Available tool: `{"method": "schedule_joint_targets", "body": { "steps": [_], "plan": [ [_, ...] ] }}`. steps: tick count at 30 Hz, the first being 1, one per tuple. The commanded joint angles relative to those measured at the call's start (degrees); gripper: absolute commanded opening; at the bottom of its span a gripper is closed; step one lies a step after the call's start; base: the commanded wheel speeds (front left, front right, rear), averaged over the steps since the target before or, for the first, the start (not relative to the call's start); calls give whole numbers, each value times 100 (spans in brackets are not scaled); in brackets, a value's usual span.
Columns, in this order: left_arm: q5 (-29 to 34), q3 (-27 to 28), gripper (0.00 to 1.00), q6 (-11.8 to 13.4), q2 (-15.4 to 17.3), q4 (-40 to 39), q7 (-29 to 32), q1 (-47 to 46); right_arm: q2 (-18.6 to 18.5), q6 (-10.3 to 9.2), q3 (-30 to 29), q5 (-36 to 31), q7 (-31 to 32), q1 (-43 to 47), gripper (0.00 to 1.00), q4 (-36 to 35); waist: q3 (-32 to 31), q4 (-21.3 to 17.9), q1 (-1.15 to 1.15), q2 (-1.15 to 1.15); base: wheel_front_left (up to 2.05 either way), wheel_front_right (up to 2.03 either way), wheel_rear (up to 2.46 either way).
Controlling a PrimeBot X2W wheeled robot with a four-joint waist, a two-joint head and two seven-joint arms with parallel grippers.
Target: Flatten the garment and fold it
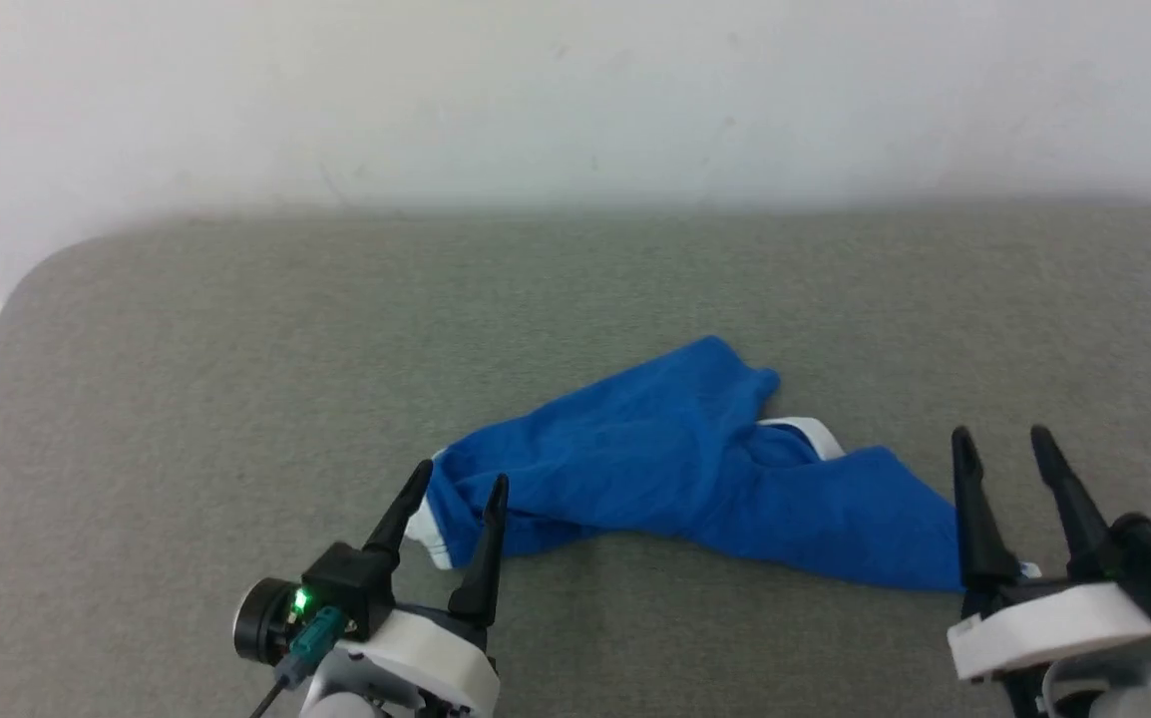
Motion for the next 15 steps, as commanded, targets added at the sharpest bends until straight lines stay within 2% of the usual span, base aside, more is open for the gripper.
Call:
{"method": "schedule_joint_targets", "body": {
  "steps": [1, 6, 10, 15],
  "plan": [
    [5, -8, 100, -42, 44, 40, -18, -127, 27, -3, 14, -52, -31, 58, 100, -44, 68, -250, 1, 0, 0, 0, 0],
    [-10, -336, 100, -211, 337, 264, 427, -594, 92, -3, 51, -126, -32, 144, 100, -175, 273, -628, 1, 0, 0, 0, 0],
    [-174, -806, 100, -281, 723, 330, 1206, -1293, 108, -3, -27, -131, -42, 92, 100, -230, 492, -891, 1, 0, 0, 0, 0],
    [-1156, -1878, 100, -289, 1509, 352, 2633, -2651, 114, -3, -36, -8, -104, -29, 100, -188, 834, -1196, 1, 0, 0, 0, 0]
  ]
}}
